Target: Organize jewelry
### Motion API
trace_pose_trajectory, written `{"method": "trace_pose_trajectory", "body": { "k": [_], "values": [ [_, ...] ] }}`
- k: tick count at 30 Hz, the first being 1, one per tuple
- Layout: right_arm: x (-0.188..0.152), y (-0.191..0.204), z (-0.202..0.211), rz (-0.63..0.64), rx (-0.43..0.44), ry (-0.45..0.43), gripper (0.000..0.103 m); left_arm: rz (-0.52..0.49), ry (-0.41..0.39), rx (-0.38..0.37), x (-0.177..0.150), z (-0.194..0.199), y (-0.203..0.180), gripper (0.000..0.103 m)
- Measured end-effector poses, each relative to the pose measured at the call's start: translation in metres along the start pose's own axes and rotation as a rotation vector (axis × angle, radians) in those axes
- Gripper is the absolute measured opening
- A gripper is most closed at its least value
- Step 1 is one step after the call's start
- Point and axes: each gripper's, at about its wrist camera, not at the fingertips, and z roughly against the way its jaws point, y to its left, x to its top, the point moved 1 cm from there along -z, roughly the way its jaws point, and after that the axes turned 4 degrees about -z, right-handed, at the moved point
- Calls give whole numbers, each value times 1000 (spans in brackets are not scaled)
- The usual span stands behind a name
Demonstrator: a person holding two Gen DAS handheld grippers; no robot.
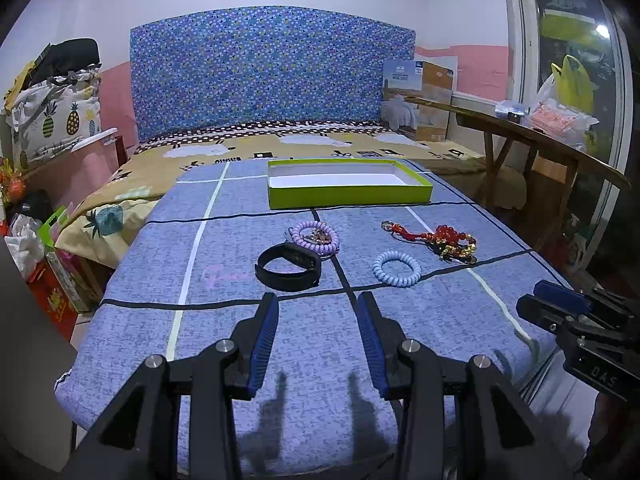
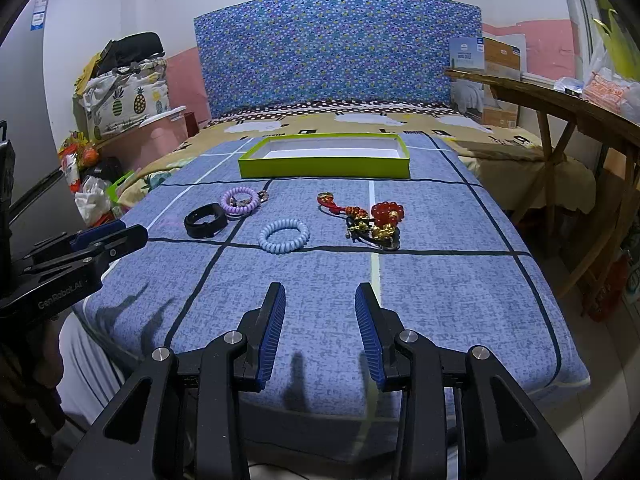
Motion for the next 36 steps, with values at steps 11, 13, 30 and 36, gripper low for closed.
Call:
{"method": "trace_pose_trajectory", "body": {
  "k": [11, 13, 30, 36],
  "values": [
    [-1, -1, 0, -3, 0, 1, 37, 6, 6, -3, -1, -2, 2, 42],
    [-1, -1, -1, -3, 0, 0, 37, 6, 6, -5, -1, -2, 2, 42],
    [0, -5, 3, -4, 0, 1, 38, 5, 4, -1, -1, -2, 0, 42],
    [0, -4, 4, -4, 0, 1, 37, 5, 4, -3, -2, -1, -1, 42]
  ]
}}
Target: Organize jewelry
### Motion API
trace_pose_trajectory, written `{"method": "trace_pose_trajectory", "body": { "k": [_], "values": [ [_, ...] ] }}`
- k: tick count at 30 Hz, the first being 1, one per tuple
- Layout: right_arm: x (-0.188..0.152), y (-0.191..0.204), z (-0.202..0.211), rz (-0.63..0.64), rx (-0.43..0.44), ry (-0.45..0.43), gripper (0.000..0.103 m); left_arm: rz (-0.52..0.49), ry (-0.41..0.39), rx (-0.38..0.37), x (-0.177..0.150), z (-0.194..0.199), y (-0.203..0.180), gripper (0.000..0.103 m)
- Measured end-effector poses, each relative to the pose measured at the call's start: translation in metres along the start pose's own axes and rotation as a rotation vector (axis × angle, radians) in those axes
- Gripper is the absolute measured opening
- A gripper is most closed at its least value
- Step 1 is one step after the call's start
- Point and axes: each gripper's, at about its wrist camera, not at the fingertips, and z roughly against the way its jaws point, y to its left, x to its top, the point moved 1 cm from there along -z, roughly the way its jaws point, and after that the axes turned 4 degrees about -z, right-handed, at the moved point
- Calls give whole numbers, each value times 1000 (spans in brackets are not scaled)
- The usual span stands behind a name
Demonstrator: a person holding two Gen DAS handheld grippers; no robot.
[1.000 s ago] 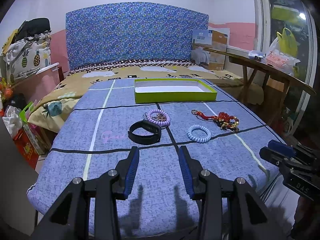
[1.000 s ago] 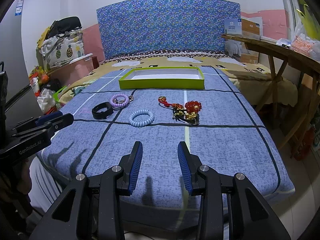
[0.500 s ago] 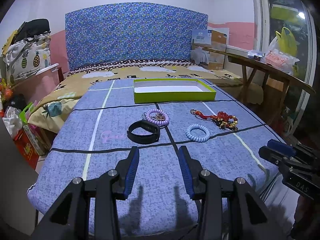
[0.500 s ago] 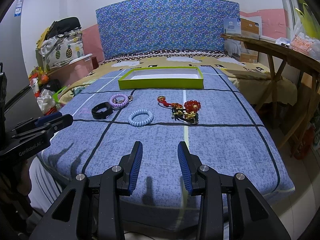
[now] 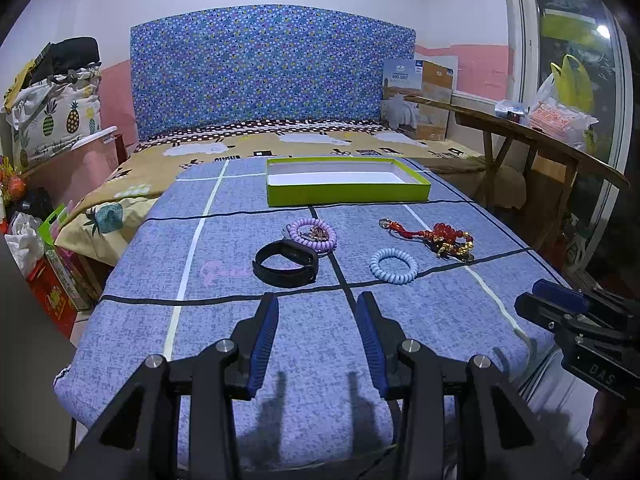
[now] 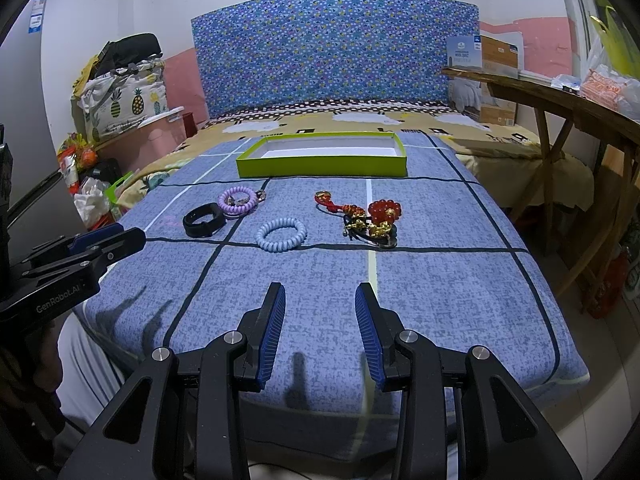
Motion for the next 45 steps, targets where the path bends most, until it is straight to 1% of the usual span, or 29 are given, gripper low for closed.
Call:
{"method": "trace_pose_trajectory", "body": {
  "k": [24, 32, 40, 45],
  "values": [
    [0, -1, 1, -1, 0, 2, 37, 17, 8, -35, -1, -1, -3, 43],
    [0, -1, -8, -5, -1, 10, 37, 23, 20, -51, 0, -6, 0, 42],
    [6, -5, -19, -10, -5, 22, 37, 18, 37, -39, 4, -19, 5, 42],
    [14, -12, -31, -11, -10, 29, 38, 35, 59, -23, 10, -35, 15, 42]
  ]
}}
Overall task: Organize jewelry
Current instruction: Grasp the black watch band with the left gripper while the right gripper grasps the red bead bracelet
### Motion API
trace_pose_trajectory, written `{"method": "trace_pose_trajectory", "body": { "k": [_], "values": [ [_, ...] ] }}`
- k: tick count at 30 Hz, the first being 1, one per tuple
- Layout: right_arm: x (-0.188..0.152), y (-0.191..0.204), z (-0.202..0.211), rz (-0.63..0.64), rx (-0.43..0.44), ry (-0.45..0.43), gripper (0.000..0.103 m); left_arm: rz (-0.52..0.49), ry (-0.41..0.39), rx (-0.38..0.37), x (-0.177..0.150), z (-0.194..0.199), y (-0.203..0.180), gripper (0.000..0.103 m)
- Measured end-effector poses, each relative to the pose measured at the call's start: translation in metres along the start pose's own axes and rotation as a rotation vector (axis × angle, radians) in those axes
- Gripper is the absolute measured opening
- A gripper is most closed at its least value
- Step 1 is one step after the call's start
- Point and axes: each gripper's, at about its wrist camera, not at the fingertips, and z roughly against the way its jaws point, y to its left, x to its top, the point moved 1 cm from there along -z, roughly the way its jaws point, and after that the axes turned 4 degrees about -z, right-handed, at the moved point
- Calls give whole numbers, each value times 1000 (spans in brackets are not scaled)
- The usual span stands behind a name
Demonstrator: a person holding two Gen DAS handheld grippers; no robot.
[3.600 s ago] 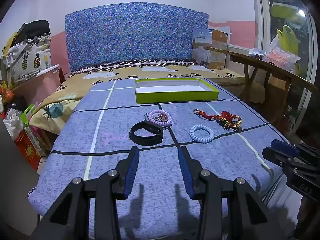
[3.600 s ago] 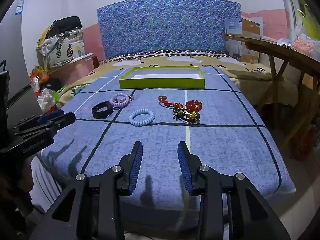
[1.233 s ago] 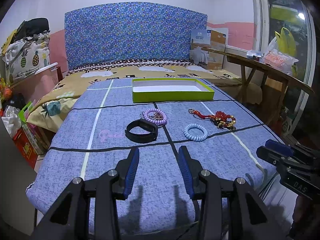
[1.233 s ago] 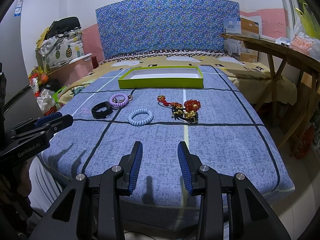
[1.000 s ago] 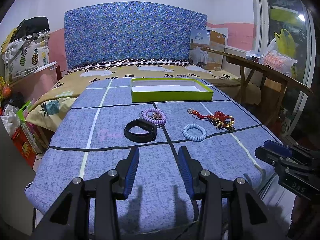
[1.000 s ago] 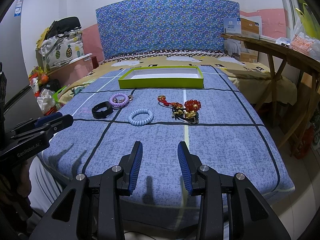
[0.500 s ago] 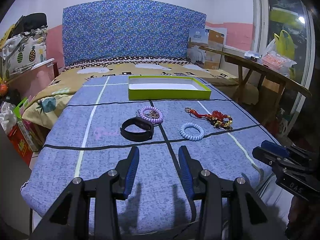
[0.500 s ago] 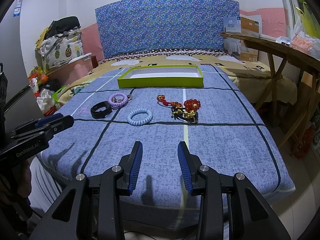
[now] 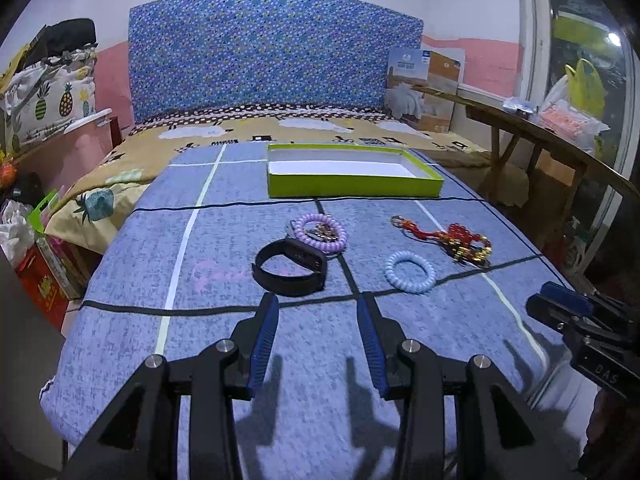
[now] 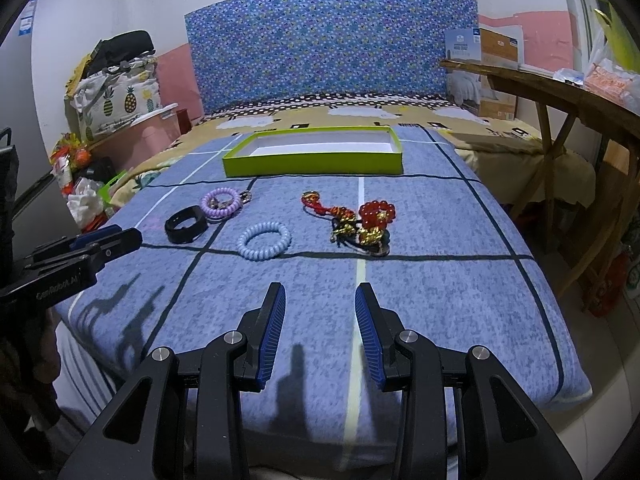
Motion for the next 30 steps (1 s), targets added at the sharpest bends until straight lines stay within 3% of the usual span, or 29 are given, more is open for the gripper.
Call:
{"method": "trace_pose_trajectory", "body": {
  "k": [11, 21, 25, 26, 27, 28, 30],
  "values": [
    [30, -23, -40, -3, -24, 37, 37, 62, 81, 69, 22, -49, 34, 42],
    [53, -50, -78, -81, -7, 113, 37, 71, 160, 83, 28, -78, 40, 42],
    [57, -54, -87, -90, -7, 136, 37, 68, 197, 81, 26, -86, 39, 33],
    [58, -54, -89, -89, -7, 141, 33, 66, 205, 81, 26, -88, 38, 33],
    [58, -54, -90, -89, -6, 147, 20, 63, 206, 82, 27, -89, 39, 31],
    [58, -54, -91, -90, -8, 153, 15, 57, 207, 83, 28, -90, 38, 28],
    [57, -54, -91, -89, -10, 159, 15, 43, 210, 86, 29, -91, 36, 22]
  ]
}}
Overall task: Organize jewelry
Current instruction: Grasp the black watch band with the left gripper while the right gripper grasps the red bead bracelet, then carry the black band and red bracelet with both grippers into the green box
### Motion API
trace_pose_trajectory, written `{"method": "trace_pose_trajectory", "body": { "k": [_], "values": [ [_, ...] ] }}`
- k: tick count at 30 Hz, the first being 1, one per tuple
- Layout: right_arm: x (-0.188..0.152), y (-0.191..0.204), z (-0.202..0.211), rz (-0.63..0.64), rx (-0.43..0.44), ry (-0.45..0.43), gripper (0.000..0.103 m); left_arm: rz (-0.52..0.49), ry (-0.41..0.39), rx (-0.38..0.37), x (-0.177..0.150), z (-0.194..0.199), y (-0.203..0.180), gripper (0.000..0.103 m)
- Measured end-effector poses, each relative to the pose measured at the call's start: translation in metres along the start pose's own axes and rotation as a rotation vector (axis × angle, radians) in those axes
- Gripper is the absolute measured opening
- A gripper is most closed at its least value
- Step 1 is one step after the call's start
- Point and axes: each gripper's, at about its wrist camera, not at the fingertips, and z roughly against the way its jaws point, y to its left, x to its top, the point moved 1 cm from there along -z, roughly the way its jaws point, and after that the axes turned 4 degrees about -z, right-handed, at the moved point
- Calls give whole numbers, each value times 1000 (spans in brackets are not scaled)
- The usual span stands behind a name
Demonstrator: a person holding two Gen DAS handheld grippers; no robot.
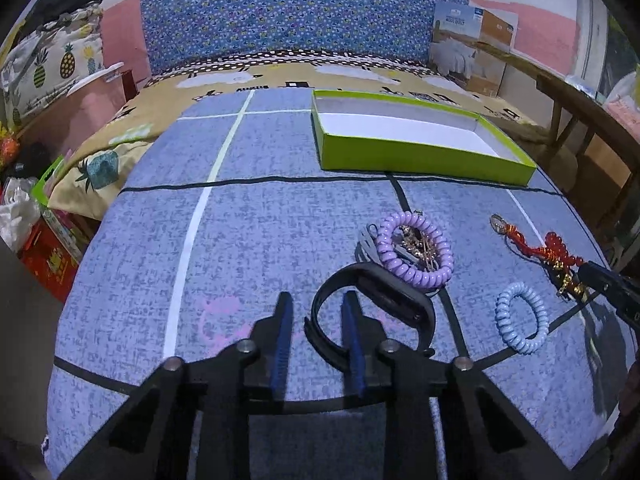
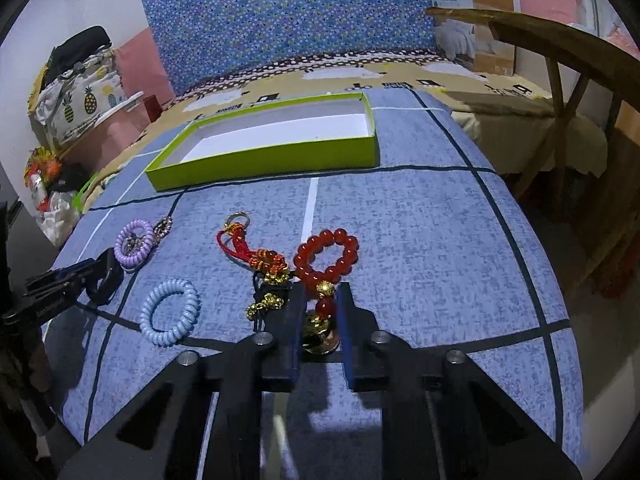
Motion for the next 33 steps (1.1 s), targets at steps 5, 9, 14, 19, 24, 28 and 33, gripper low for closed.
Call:
{"method": "trace_pose_trajectory", "body": {
  "k": [5, 9, 14, 19, 24, 28, 33],
  "values": [
    [-1, 2, 5, 8, 1, -14, 12, -28, -1, 18, 2, 0, -3, 14],
    [1, 4, 12, 16, 7, -35, 11, -29, -11, 9, 2, 4, 0, 10],
    [7, 6, 26, 19, 25, -66, 11, -21, -32, -14, 2, 13, 4, 9],
    [15, 9, 40, 25, 47, -107, 10, -23, -64, -34, 5, 27, 5, 9],
    [23, 11, 50, 38, 61, -134, 10, -24, -89, -60, 11, 37, 4, 9],
    [30, 15, 54, 55, 70, -150, 10, -26, -107, -82, 18, 44, 5, 9],
    [46, 17, 55, 85, 73, -177, 10, -41, -125, -92, 31, 46, 1, 9]
  ]
}}
